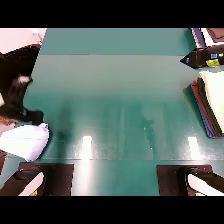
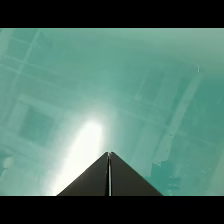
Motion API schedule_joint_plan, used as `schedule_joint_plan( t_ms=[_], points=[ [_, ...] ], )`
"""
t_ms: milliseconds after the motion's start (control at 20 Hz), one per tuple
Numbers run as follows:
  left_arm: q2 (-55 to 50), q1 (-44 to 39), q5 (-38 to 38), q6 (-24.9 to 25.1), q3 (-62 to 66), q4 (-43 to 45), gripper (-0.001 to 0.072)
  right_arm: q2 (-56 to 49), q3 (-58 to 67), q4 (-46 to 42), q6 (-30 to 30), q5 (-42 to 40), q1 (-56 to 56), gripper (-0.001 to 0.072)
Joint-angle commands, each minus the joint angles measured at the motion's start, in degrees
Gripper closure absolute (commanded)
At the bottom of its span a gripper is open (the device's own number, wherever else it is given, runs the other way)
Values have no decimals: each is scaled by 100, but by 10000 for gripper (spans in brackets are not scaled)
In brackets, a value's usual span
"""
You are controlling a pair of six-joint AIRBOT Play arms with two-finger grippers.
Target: Fold the shirts.
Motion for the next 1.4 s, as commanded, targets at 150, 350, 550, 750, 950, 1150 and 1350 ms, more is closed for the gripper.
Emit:
schedule_joint_plan(
  t_ms=[150, 350, 550, 750, 950, 1150, 1350],
  points=[
    [136, 140, 535, -546, -1626, 195, 104, -4, 4, -7, 0, -2, -4, 694],
    [136, 140, 540, -625, -1598, 199, 683, -4, 4, -31, 0, -2, -4, 694],
    [326, 140, 323, -627, -385, 173, 684, 101, 4, -24, 0, -138, -4, 694],
    [444, 133, -61, -748, 2210, -472, 685, 645, 7, -24, 0, -793, -4, 695],
    [400, 133, 612, -389, 4057, -2387, 687, 1084, 7, -33, 2, -1294, -7, 696],
    [-7, -70, 828, -254, 4640, -2999, 688, 1145, 76, -28, 2, -1307, -118, 696],
    [-905, -1567, 1045, -254, 4645, -2750, 688, 848, 767, -24, 2, -822, -420, 696]
  ],
)
